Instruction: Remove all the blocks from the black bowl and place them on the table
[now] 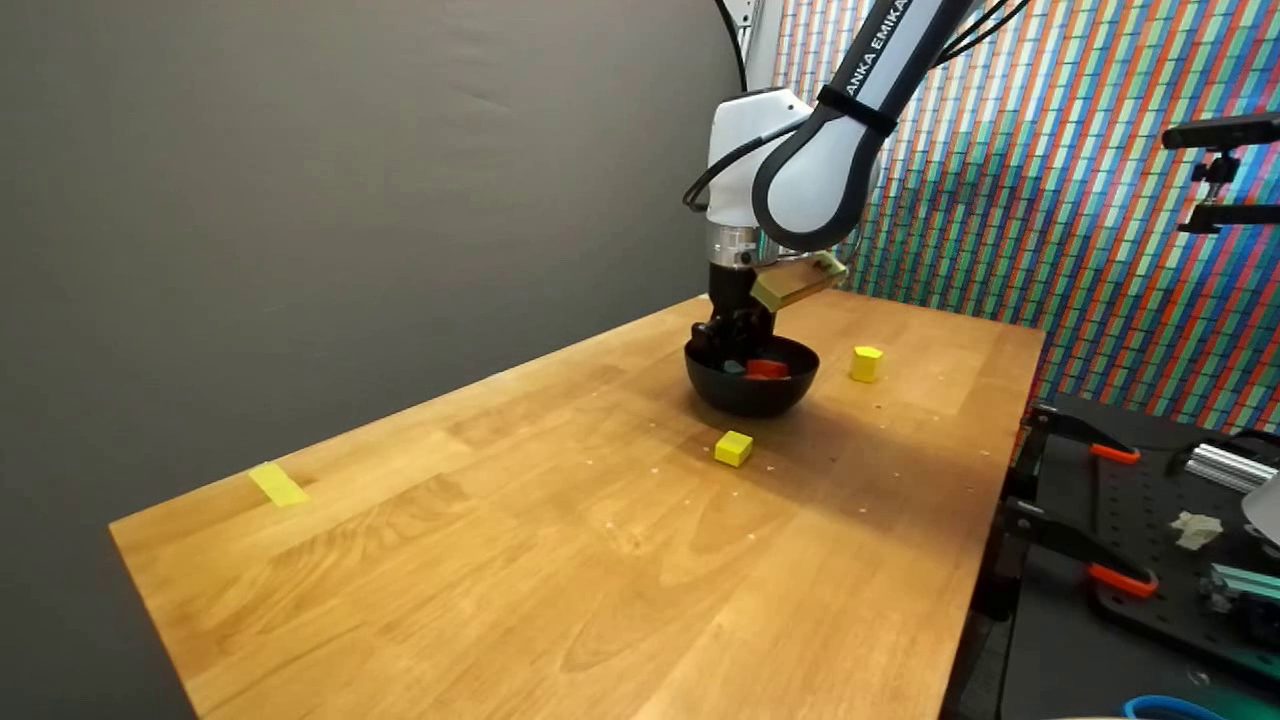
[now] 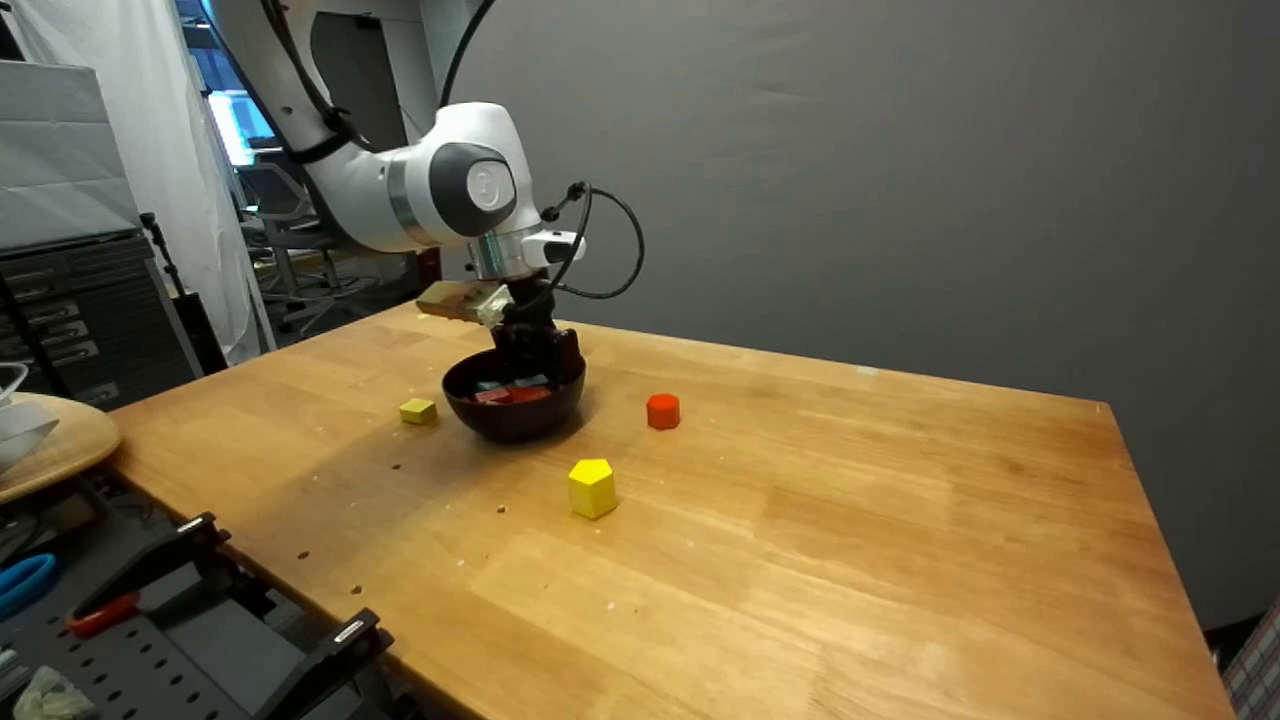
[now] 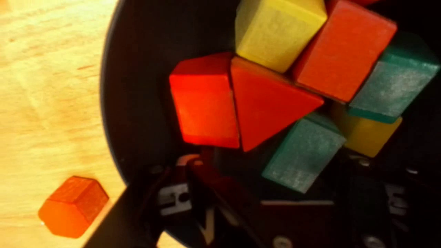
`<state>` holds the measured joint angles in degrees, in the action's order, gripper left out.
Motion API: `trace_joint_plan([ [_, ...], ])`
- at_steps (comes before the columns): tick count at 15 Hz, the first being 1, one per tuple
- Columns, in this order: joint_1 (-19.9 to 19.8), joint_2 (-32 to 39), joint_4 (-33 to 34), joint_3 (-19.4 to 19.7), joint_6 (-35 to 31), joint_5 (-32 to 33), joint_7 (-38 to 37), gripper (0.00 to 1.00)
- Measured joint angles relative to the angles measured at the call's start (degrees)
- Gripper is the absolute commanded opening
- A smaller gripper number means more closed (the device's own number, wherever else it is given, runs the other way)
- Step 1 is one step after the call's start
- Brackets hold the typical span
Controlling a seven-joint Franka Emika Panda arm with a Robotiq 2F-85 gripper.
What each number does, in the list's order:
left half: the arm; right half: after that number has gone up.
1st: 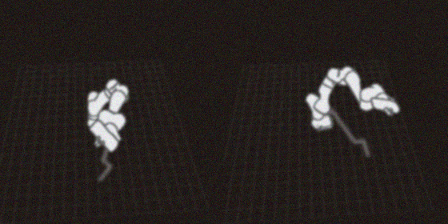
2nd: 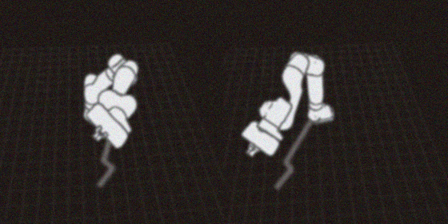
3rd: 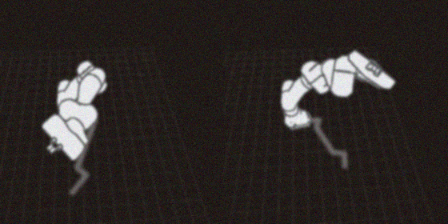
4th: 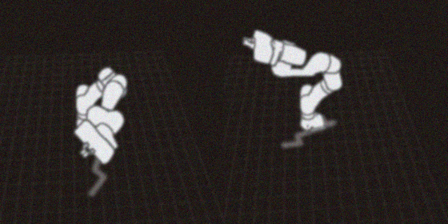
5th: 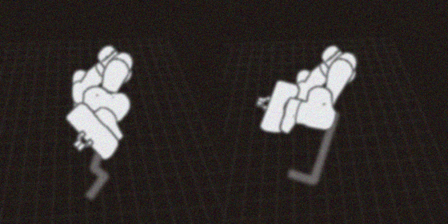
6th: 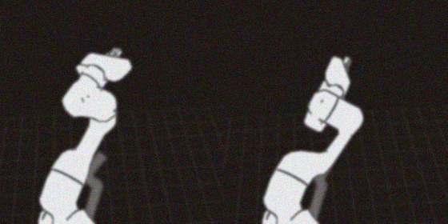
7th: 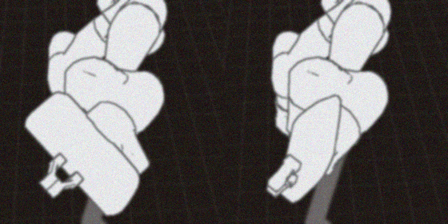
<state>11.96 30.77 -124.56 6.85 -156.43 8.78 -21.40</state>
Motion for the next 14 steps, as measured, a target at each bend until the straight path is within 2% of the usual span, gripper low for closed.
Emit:
trace_joint_plan([
  [3, 0.36, 0.22, 0.88, 0.18, 2.49, 0.05, -0.01, 0.2],
  [4, 0.72, 0.22, 1.26, 0.38, 3.38, 0.14, -0.15, 0.17],
  [5, 1.17, 0.22, 1.62, 0.67, 4.26, 0.28, -0.46, 0.21],
  [9, 2.97, -0.9, 1.87, 1.52, 6.34, 0.59, -4.29, 0.21],
  [14, 5.55, -6.84, 0.65, 1.68, 6.33, 1.01, -10.87, 0.21],
])
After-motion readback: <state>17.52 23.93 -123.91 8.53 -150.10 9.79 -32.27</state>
